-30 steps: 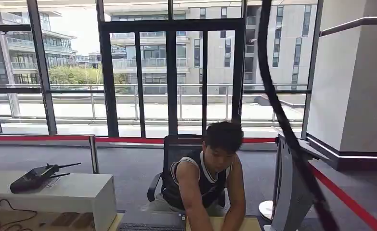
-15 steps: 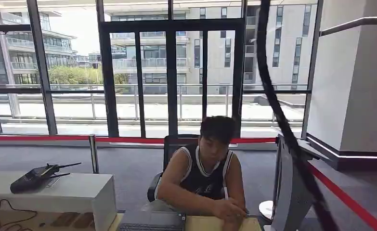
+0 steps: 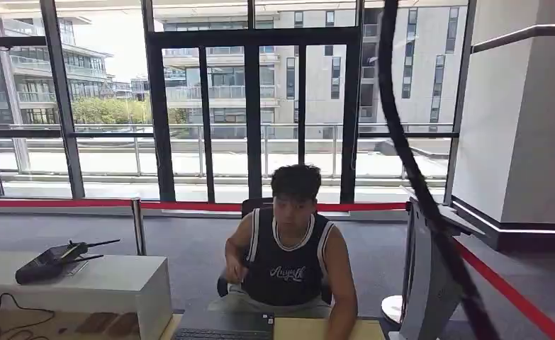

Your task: Pass the card to the sensor for recognition and then transmit it.

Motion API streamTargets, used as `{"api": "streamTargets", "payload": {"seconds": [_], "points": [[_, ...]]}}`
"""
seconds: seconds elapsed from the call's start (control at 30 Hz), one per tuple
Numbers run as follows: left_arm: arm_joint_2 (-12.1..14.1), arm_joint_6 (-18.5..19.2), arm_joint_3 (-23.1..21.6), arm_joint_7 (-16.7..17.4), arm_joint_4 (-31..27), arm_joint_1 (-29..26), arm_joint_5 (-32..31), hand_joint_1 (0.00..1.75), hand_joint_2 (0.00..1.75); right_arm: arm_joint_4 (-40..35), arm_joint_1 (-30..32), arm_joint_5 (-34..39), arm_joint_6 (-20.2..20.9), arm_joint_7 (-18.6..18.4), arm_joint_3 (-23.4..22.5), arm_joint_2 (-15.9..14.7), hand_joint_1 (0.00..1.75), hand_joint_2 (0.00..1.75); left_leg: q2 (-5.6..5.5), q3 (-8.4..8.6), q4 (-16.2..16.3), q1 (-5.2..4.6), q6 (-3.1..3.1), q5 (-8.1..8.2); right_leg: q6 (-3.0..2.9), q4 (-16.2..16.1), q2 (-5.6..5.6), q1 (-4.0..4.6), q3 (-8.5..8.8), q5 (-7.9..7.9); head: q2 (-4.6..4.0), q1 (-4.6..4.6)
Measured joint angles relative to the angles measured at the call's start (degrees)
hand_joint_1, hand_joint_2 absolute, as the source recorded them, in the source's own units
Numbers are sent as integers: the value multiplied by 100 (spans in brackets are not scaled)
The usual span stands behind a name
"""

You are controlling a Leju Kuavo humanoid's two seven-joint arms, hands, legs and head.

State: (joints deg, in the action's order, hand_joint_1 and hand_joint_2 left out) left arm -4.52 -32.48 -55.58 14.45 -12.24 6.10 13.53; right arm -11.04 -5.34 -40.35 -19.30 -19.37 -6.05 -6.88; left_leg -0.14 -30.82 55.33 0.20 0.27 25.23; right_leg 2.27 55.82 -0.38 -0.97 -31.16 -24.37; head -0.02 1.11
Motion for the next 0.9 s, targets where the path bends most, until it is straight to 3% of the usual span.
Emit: {"api": "streamTargets", "payload": {"seconds": [0.4,0.6,0.9], "points": [[50,-380,4,69,0,-2,354,0,0,0,0,42,-18,37,-15,-6,0,0,0,0,0,0,0,0,0,0,0,0,0,0,0,2],[118,-186,7,234,2,109,288,0,0,0,-57,22,-13,-18,-20,-9,0,0,0,0,0,0,0,-1,0,0,0,1,2,0,0,0],[658,79,7,70,9,55,302,0,0,0,0,378,-83,-39,-120,-26,0,0,1,1,-1,5,-2,-1,-6,1,0,5,1,-5,0,0]]}}
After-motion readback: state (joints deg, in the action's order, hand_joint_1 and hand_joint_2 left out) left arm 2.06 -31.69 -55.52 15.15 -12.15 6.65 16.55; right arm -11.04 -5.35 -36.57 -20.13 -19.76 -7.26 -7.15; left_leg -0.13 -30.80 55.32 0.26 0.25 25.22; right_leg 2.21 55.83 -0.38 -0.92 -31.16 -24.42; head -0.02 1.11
